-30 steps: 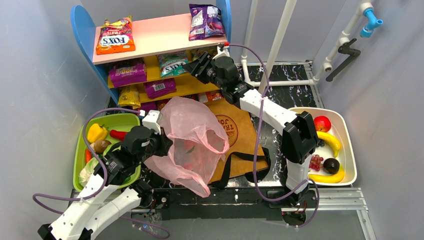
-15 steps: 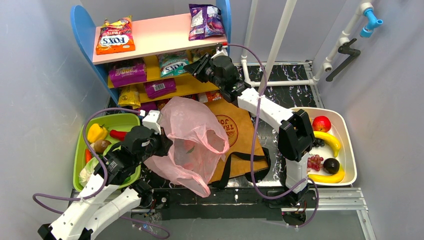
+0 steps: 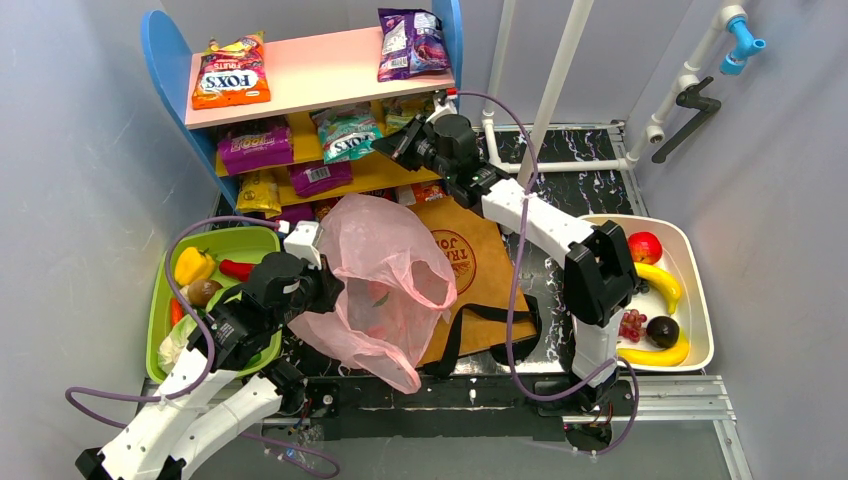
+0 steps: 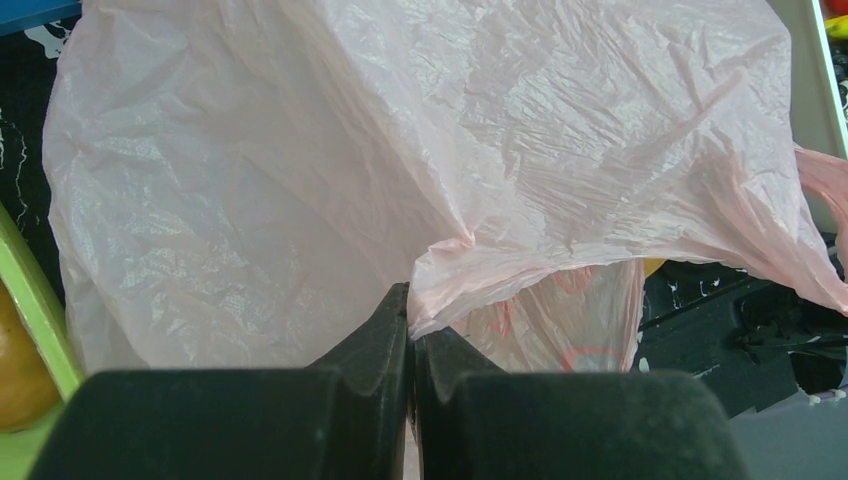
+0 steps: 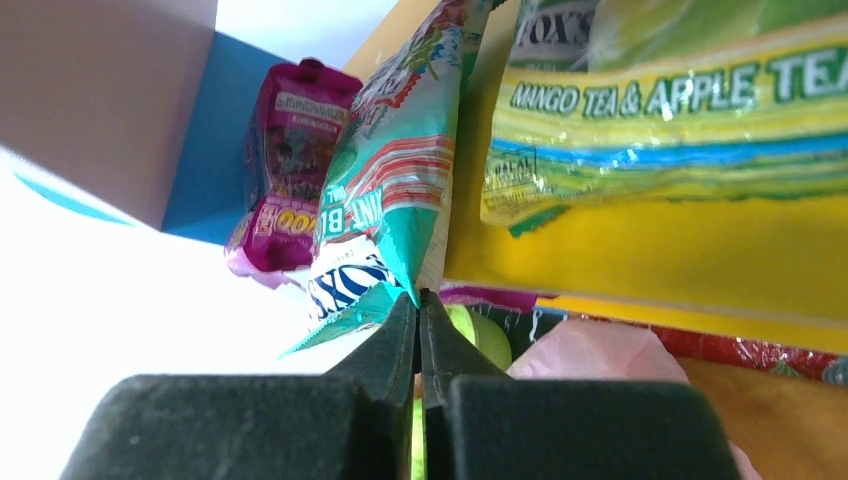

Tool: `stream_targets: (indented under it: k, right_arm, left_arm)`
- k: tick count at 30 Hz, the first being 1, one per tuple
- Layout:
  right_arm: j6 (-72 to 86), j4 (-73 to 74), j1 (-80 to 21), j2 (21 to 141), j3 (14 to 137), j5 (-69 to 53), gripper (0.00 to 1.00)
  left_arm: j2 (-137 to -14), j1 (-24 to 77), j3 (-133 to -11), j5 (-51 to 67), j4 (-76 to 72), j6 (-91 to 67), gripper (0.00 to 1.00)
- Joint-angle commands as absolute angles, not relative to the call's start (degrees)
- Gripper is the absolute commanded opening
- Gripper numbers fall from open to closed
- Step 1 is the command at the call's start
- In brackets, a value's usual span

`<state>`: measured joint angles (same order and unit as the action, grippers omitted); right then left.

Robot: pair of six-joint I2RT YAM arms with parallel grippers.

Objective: Place the food into the grocery bag and tie it
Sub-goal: Pick up the snack from the shelf, then place the snack in the grocery bag.

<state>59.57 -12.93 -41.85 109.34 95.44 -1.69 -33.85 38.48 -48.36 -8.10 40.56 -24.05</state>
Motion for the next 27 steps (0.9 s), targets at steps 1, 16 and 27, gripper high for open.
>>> stream_targets:
  k: [1, 16, 27]
  right_arm:
    - [59.1, -13.5, -41.4, 103.8, 91.9, -8.0, 0.01]
    - [49.7, -1.7, -42.1, 88.1, 86.3, -16.7, 0.01]
    - [39.3, 16.6, -42.0, 79.1, 95.6, -20.4, 0.01]
  left_arm:
    - [-33.5, 38.7, -48.3, -10.8, 41.4, -24.0, 0.0]
    - [-36.9, 38.7, -51.7, -5.7, 37.8, -26.4, 0.0]
    - [-39.3, 38.7, -54.8, -4.1, 35.7, -26.3, 0.0]
